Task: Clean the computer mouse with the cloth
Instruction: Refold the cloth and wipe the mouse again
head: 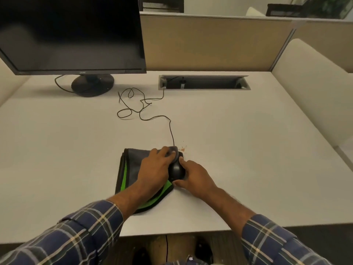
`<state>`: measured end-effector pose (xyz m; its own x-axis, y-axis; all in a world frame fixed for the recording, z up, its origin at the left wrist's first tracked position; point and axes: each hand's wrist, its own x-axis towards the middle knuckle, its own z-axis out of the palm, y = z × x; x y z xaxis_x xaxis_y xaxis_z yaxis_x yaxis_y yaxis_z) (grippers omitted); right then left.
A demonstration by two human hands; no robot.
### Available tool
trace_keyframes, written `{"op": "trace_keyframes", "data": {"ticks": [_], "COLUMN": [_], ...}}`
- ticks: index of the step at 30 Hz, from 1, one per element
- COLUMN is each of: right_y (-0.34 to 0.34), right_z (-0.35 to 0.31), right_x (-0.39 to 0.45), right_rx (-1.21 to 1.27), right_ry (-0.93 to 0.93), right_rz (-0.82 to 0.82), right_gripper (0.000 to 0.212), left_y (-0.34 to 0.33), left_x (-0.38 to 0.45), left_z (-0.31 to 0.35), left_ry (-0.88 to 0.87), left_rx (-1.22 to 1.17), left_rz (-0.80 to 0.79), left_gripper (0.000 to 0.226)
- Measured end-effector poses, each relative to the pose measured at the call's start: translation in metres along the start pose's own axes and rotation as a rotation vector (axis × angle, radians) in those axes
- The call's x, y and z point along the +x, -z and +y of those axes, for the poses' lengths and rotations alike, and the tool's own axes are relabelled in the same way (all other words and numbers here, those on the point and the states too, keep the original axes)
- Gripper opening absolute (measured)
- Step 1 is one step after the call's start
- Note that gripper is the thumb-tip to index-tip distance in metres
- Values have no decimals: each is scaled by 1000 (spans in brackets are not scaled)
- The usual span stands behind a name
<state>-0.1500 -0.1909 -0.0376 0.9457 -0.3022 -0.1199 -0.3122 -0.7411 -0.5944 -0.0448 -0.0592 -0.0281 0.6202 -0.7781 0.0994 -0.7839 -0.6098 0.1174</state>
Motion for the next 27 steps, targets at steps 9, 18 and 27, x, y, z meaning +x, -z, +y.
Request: {"op": "trace_keyframes", "data": {"ticks": [9, 18, 27], "right_y": [0, 1, -1], "right_z": [4, 3, 3], "right_x": [-1, -3, -1], "right_rx": [-1, -7, 9], "right_ry": [-6, -28, -11], "right_rz": [-49, -54, -45], "right_gripper": [93, 93, 93], "left_y": [2, 15, 0], "left_x": [27, 27, 25], "left_z": [-5, -3, -3], "left_ry": [-64, 51, -110], "left_rx": [111, 122, 117], "left_rz": [-104, -22, -106], "left_gripper": [36, 55, 55]}}
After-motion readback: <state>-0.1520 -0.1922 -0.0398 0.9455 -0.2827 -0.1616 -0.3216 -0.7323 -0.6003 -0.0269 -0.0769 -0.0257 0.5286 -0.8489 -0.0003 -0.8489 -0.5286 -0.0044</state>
